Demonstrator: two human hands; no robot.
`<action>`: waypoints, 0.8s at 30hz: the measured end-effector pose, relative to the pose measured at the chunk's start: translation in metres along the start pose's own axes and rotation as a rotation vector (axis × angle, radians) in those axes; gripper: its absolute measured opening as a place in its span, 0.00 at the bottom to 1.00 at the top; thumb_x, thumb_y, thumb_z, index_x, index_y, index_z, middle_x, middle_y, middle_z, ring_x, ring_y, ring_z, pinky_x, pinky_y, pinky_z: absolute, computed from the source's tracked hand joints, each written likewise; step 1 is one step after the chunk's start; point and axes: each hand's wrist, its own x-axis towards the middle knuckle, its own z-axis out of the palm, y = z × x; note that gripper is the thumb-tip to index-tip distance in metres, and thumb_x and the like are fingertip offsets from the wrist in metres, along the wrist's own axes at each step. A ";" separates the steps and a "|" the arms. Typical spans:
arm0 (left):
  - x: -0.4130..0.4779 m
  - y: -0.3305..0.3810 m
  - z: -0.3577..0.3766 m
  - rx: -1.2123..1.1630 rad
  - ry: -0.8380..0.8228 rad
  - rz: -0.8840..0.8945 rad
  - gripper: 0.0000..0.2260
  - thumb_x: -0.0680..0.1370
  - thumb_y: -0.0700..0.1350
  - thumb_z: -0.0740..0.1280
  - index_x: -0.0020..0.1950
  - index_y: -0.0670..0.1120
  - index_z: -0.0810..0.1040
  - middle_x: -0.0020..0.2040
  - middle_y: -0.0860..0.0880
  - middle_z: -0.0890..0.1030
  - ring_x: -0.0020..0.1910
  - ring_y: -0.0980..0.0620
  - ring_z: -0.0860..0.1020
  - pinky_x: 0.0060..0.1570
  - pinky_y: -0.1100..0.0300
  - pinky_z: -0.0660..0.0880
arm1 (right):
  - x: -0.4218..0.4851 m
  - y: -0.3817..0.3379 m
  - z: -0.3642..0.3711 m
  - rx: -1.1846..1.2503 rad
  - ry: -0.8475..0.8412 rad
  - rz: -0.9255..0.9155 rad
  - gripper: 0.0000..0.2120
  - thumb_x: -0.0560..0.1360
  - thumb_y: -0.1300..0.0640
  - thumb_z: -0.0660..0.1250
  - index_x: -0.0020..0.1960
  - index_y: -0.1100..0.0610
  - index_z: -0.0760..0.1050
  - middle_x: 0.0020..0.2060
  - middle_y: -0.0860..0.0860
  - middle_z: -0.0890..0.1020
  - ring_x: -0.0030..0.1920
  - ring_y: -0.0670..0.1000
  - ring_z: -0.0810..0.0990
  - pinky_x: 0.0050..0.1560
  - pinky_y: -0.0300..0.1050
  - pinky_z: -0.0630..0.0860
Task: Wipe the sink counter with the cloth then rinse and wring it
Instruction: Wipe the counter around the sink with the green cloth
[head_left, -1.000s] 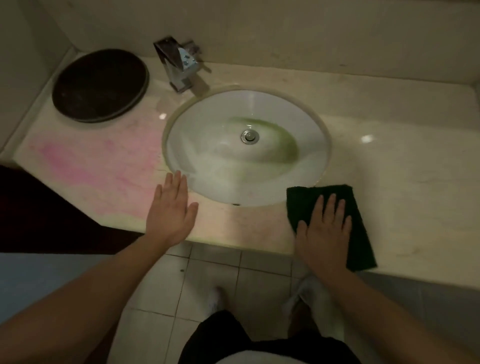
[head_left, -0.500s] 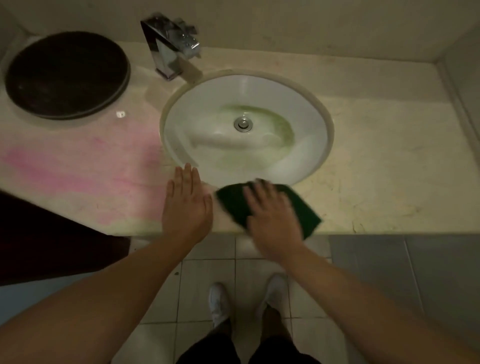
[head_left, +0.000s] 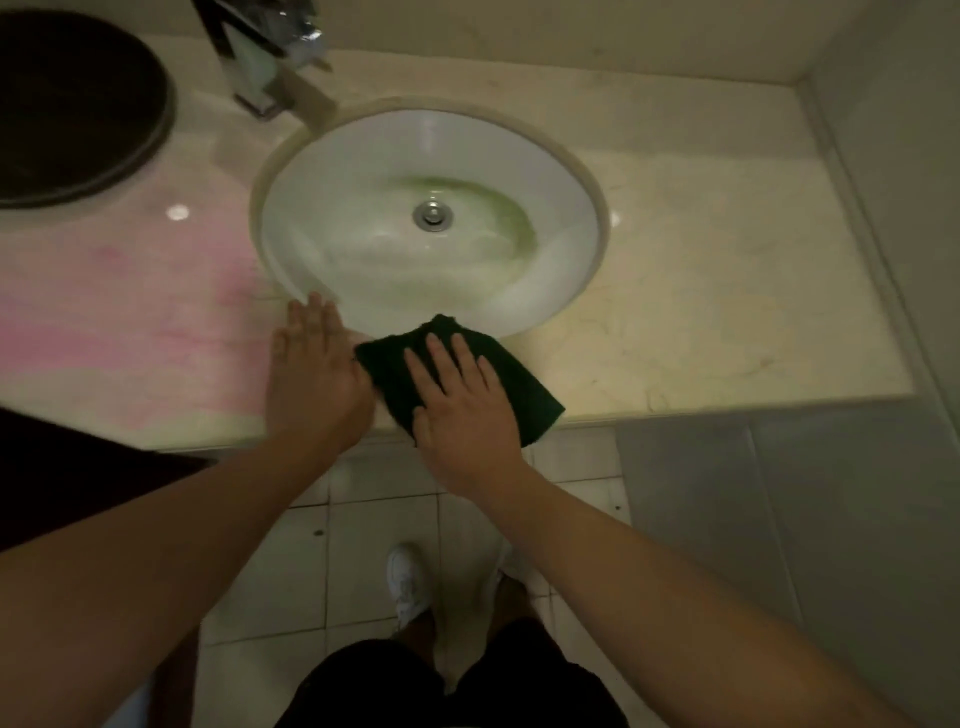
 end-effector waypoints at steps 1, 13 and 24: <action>0.000 -0.001 0.001 -0.001 0.006 -0.013 0.30 0.79 0.48 0.50 0.77 0.35 0.49 0.78 0.37 0.52 0.77 0.37 0.51 0.75 0.43 0.49 | -0.009 0.025 -0.004 -0.065 -0.004 0.005 0.30 0.78 0.49 0.54 0.78 0.51 0.54 0.78 0.54 0.58 0.78 0.58 0.52 0.76 0.57 0.54; 0.000 0.002 -0.004 0.002 0.021 -0.042 0.28 0.80 0.47 0.51 0.77 0.34 0.51 0.78 0.36 0.53 0.77 0.36 0.52 0.75 0.42 0.50 | 0.011 0.007 -0.007 -0.006 0.009 0.213 0.31 0.77 0.49 0.52 0.79 0.54 0.53 0.78 0.57 0.56 0.78 0.60 0.51 0.76 0.60 0.51; 0.002 -0.003 -0.001 0.018 0.046 -0.037 0.30 0.78 0.50 0.47 0.77 0.34 0.52 0.78 0.36 0.55 0.77 0.37 0.53 0.75 0.43 0.51 | 0.062 0.169 -0.043 -0.131 0.022 0.284 0.28 0.79 0.49 0.47 0.76 0.57 0.60 0.75 0.61 0.63 0.76 0.62 0.59 0.74 0.58 0.59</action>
